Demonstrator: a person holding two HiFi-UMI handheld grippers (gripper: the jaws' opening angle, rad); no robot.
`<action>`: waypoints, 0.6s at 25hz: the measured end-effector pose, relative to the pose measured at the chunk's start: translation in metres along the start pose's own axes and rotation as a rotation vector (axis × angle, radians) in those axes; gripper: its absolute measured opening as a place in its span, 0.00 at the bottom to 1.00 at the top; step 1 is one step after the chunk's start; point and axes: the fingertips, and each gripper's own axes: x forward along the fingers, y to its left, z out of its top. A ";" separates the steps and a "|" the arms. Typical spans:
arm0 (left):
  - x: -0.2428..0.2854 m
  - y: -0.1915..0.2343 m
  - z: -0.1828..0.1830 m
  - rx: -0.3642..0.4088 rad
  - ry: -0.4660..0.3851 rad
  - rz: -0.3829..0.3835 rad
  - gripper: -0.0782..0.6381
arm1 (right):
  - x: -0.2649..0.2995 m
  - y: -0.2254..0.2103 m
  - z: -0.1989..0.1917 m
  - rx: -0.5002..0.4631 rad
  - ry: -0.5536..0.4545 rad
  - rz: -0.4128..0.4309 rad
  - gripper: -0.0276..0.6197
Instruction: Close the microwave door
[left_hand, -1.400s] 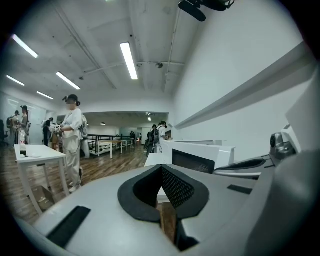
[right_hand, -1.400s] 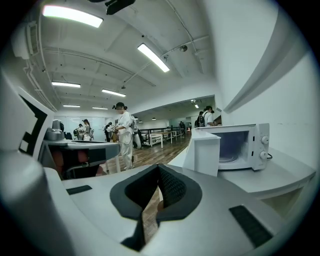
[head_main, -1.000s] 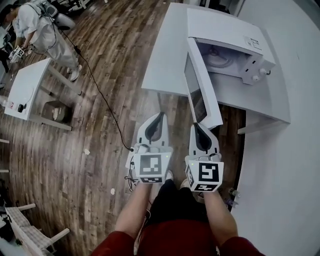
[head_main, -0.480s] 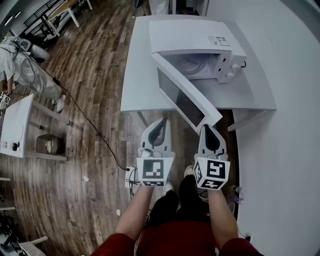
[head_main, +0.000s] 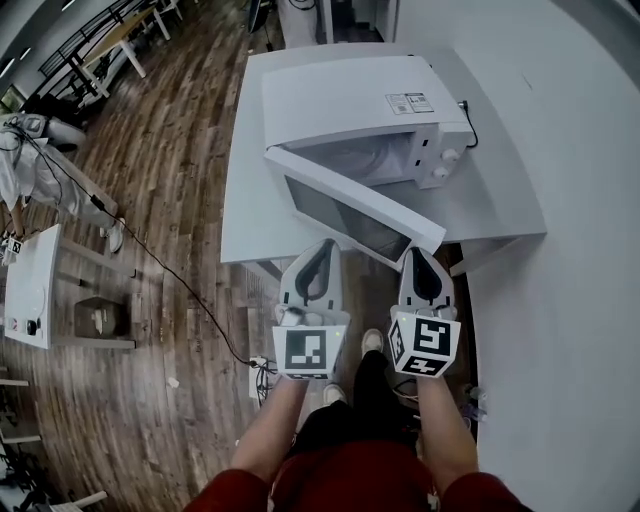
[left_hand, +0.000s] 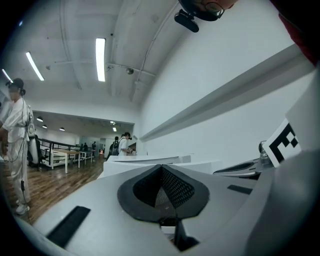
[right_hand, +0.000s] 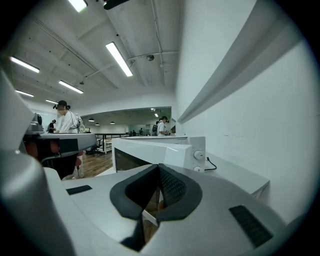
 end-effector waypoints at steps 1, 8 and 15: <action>0.007 0.000 -0.001 -0.001 0.000 0.004 0.15 | 0.007 -0.005 0.001 0.002 0.002 -0.001 0.09; 0.058 0.006 -0.003 -0.032 -0.005 0.046 0.15 | 0.054 -0.044 0.010 0.005 0.001 -0.013 0.09; 0.106 0.010 -0.012 0.002 0.015 0.059 0.15 | 0.111 -0.071 0.020 0.001 0.006 0.004 0.09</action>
